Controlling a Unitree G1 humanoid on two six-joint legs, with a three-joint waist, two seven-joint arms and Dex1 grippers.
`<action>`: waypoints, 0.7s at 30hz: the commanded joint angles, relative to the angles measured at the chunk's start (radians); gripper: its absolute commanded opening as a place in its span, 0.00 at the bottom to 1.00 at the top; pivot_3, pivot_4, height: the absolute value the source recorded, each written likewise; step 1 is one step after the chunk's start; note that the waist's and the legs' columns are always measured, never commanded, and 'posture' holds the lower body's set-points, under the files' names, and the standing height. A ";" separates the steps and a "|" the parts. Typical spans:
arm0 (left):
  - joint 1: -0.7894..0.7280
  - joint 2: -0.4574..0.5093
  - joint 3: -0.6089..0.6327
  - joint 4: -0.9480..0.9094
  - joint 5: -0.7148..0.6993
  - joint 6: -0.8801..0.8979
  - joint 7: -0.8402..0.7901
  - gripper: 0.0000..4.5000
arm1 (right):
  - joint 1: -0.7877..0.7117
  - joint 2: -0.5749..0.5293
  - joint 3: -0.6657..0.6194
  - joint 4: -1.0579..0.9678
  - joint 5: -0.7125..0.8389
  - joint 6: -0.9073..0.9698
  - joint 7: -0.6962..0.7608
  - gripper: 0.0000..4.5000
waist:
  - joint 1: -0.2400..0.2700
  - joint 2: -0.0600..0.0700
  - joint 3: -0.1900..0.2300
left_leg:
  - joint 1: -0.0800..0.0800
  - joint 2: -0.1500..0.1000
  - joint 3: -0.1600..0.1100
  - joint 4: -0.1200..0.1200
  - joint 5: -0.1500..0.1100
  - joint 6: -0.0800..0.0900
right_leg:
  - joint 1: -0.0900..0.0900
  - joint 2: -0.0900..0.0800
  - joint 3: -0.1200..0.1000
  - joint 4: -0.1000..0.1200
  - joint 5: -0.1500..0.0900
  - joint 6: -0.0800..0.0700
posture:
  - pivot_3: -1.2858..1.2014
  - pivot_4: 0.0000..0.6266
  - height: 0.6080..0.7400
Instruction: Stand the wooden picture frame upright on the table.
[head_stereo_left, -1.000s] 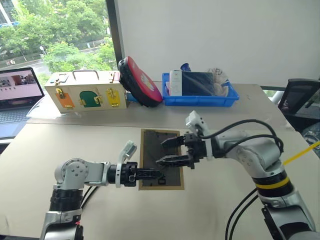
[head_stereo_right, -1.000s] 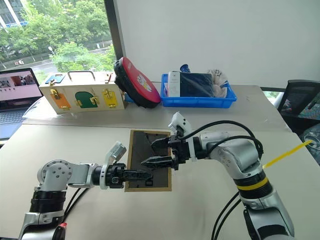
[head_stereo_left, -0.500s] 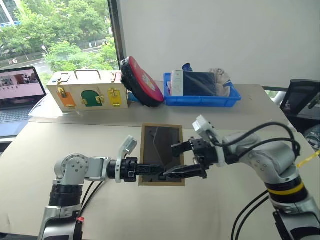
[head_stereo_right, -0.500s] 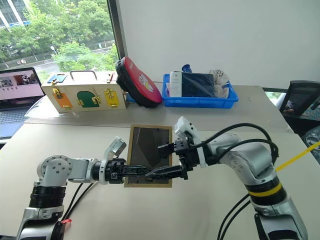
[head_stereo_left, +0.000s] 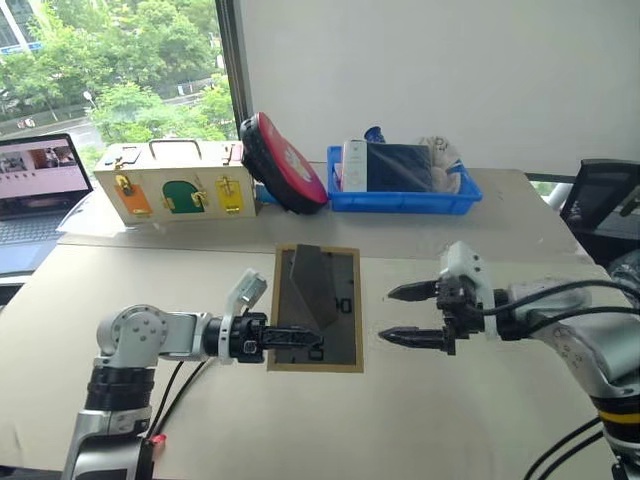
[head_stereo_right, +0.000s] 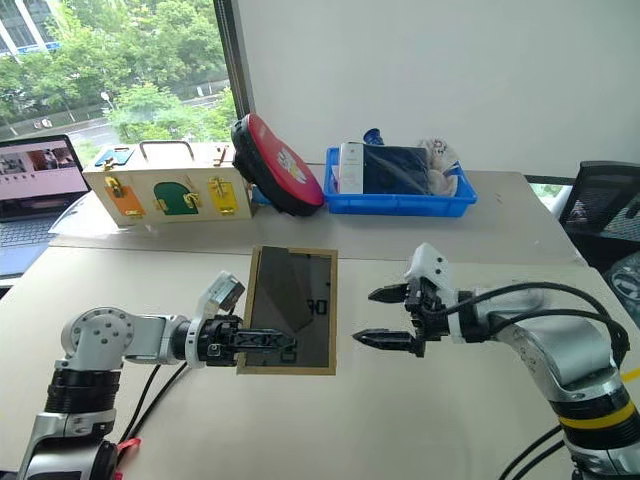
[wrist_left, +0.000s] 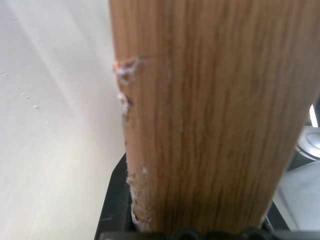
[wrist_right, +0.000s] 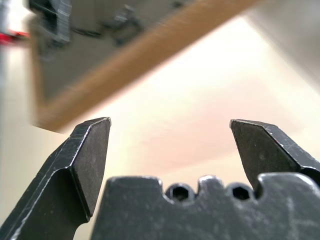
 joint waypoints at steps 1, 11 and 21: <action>-0.038 0.031 0.021 0.076 -0.055 0.020 -0.062 0.24 | 0.078 -0.013 -0.014 0.123 -0.399 -0.686 -0.152 0.99 | -0.001 0.000 0.000 | 0.000 0.000 0.000 0.000 0.000 0.000 | 0.000 0.000 0.000 0.000 -0.001 0.002 | 0.52 0.24 0.96; -0.092 0.066 -0.099 0.200 -0.067 0.020 -0.147 0.24 | 0.064 0.130 0.056 0.260 -1.068 -1.417 -0.722 0.99 | -0.004 0.001 0.001 | 0.000 0.000 0.000 -0.002 0.003 -0.005 | 0.000 0.000 0.000 0.001 0.000 0.000 | 0.52 0.24 0.96; -0.057 0.164 -0.217 0.188 0.020 -0.030 -0.325 0.24 | -0.042 0.202 0.127 0.317 -1.177 -1.464 -0.821 0.99 | -0.004 0.001 0.001 | 0.002 0.000 -0.001 -0.002 0.005 -0.008 | 0.000 0.000 0.000 0.006 0.000 -0.001 | 0.52 0.24 0.96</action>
